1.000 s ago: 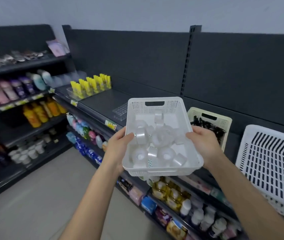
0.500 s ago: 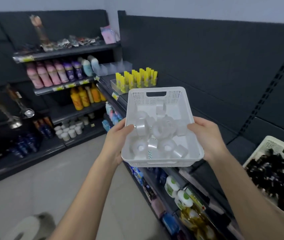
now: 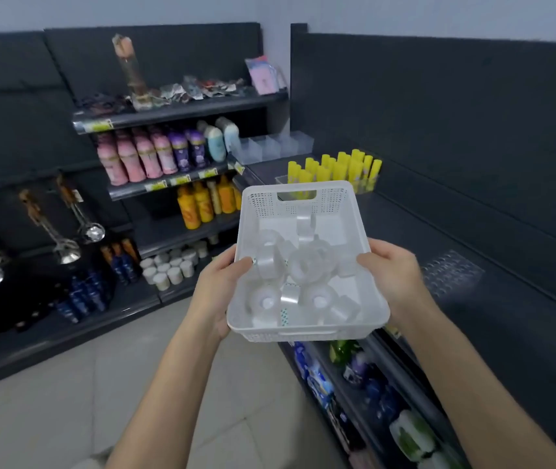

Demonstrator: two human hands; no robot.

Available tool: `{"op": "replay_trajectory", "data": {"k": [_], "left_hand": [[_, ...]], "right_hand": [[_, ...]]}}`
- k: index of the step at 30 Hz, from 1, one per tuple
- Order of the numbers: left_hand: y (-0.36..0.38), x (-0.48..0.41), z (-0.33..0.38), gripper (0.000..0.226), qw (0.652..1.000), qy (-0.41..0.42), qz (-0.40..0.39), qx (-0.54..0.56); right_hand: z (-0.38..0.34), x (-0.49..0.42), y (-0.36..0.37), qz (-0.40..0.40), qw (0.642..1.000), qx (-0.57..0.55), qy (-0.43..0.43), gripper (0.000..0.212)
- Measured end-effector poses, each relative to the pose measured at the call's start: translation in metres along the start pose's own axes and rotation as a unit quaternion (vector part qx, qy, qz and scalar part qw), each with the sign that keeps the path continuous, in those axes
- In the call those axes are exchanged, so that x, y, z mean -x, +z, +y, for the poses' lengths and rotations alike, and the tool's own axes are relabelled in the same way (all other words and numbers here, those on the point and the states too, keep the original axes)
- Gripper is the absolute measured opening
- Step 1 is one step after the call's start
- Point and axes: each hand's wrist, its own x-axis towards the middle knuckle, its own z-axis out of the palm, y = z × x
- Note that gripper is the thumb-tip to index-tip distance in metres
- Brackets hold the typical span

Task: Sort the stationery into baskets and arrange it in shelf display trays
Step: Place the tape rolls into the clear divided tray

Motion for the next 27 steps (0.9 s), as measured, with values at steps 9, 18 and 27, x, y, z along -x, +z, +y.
{"op": "replay_trajectory", "data": {"k": [9,18,27], "left_hand": [[-0.087,-0.085,0.061,0.033,1.000,-0.002,-0.019,-0.011],[-0.134,-0.180,0.090,0.029,1.000,-0.021,-0.014,0.004],[-0.144,-0.318,0.119,0.031,1.000,-0.003,-0.028,0.007]], "right_hand": [[0.002,-0.068,0.115,0.049,0.999,-0.004,0.007,0.040],[-0.003,-0.148,0.182,0.068,0.998,-0.017,0.002,0.040],[-0.017,-0.278,0.219,0.076,0.996,-0.039,-0.020,0.042]]}}
